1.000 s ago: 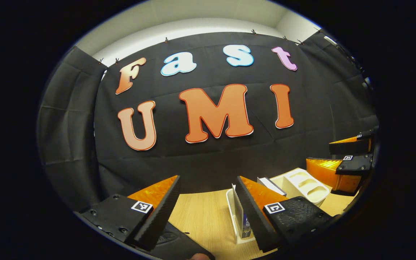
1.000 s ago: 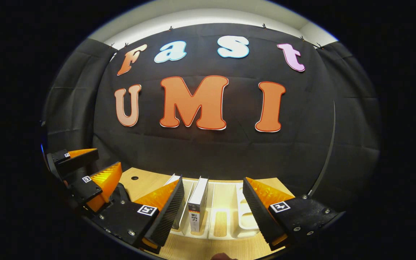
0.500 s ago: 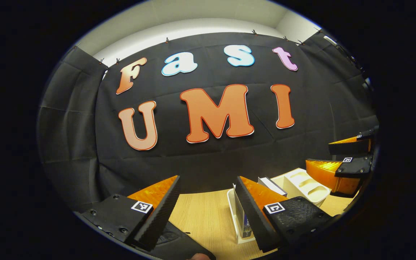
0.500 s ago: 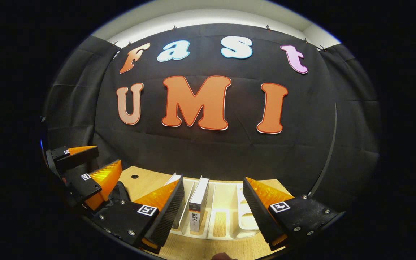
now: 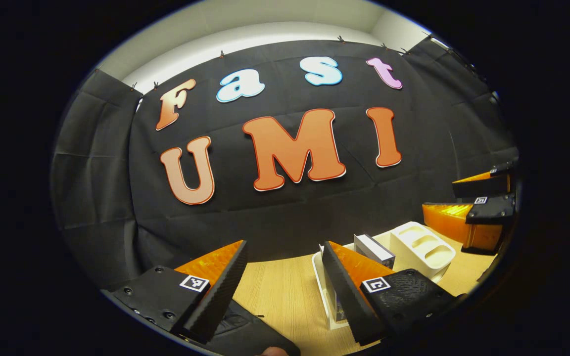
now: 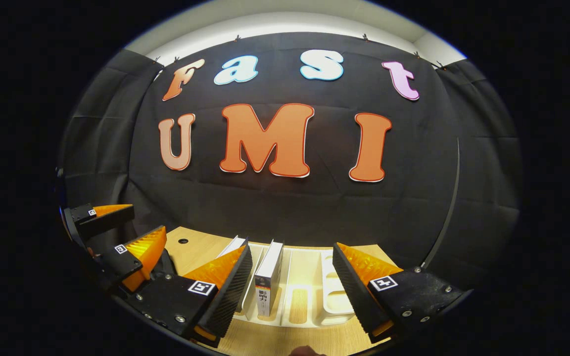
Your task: Open the schoolbag, grab two books from the bookshelf and put them into the schoolbag.
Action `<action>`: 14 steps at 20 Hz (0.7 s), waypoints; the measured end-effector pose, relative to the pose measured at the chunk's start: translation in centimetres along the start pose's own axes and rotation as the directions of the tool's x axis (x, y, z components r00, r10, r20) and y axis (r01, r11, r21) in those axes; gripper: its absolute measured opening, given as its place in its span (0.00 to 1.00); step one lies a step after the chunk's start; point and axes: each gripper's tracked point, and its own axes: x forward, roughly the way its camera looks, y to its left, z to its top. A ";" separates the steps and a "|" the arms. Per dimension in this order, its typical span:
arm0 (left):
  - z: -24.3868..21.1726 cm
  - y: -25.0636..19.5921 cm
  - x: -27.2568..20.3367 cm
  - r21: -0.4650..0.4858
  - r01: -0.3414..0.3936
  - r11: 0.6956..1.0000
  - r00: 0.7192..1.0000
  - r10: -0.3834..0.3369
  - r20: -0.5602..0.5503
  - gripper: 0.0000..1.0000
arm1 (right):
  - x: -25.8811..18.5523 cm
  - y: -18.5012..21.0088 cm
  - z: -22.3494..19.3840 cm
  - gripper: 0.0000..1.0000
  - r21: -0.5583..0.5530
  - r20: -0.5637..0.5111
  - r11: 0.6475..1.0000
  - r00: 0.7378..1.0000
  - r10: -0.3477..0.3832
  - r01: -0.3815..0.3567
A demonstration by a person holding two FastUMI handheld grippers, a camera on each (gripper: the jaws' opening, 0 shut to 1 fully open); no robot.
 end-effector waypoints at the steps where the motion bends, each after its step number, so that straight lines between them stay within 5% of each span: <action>1: -0.3 -0.2 -0.1 0.009 -0.002 1.000 1.000 0.002 -0.007 0.96 | 0.2 0.0 0.0 0.98 0.000 0.001 1.000 1.000 0.002 -0.002; 14: -8.9 -1.6 -2.9 0.285 0.003 0.959 0.989 0.039 -0.142 0.98 | 1.0 -1.7 -0.4 0.98 -0.028 0.015 0.999 0.999 0.031 -0.030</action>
